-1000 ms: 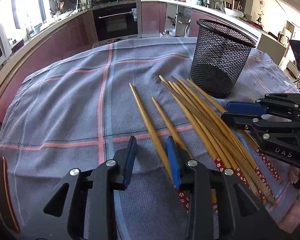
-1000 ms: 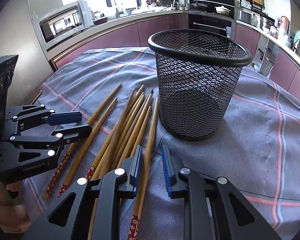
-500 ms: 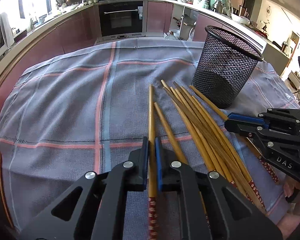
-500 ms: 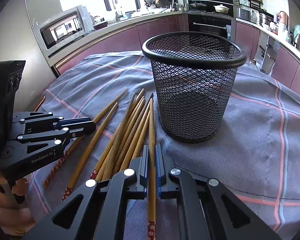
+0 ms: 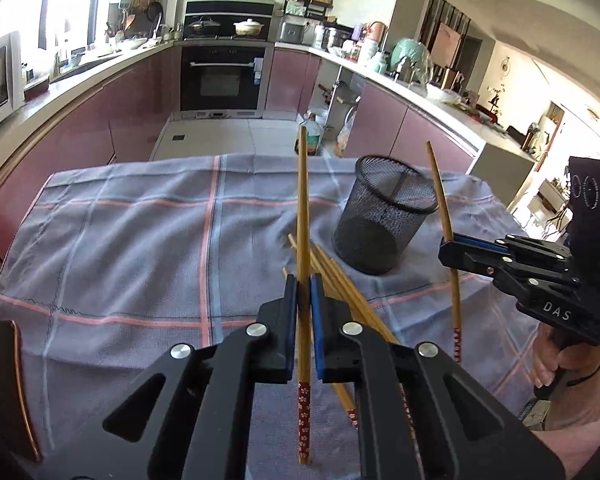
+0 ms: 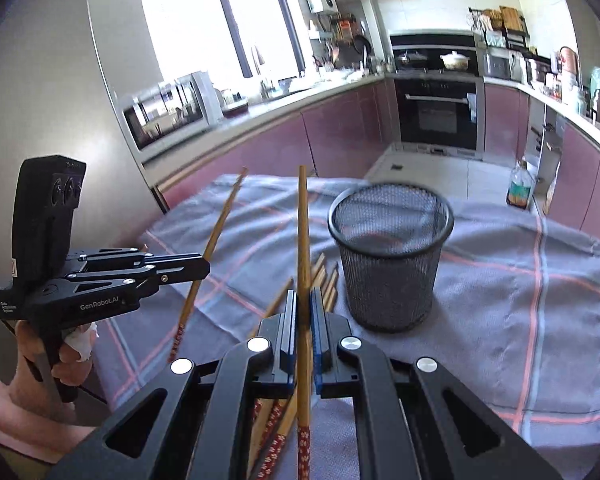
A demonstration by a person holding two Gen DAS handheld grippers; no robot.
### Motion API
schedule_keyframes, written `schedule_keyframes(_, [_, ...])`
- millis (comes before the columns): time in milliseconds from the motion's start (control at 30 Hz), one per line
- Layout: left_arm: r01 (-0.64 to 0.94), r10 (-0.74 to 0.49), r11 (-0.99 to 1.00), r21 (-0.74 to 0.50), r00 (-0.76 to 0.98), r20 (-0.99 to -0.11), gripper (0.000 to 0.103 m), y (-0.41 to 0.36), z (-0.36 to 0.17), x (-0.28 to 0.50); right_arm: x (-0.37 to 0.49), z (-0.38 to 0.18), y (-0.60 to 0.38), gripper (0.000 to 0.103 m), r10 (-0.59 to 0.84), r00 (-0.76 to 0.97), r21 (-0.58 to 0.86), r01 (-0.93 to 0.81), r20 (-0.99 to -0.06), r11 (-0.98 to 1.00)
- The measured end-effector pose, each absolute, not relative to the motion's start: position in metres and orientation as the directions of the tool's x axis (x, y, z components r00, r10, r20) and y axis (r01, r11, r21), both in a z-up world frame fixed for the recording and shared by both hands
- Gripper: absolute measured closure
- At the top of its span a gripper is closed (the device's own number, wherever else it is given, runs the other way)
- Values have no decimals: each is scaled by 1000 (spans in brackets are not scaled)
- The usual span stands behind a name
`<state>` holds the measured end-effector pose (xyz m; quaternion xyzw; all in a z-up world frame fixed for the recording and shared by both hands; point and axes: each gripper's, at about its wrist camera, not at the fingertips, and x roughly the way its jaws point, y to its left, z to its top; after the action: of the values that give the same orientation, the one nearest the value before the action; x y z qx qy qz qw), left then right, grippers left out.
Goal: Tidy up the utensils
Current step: 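Lift the chopstick upright with the right tool while the left tool lifts its own, then lower the chopstick into the mesh cup with the right tool while the left tool lowers its own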
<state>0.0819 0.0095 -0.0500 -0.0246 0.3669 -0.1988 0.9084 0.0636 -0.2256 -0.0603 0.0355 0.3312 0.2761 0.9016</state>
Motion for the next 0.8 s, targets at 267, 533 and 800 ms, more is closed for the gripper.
schedule_keyframes(267, [433,-480,875,-217,718,-504,95,7,14,61,56,-17,-240,98,554,698,237,-505,-453,830])
schedule_keyframes(533, [470,-521,853,-226,754,-399,95,-8,59,69,70,19,-253,98,553,744,221,-508,-376,833])
schedule_keyframes(800, [493,-542,841,-225,759,-362,95,-34,87,100,91,51,-266,98,516,795,192,-479,-319,857])
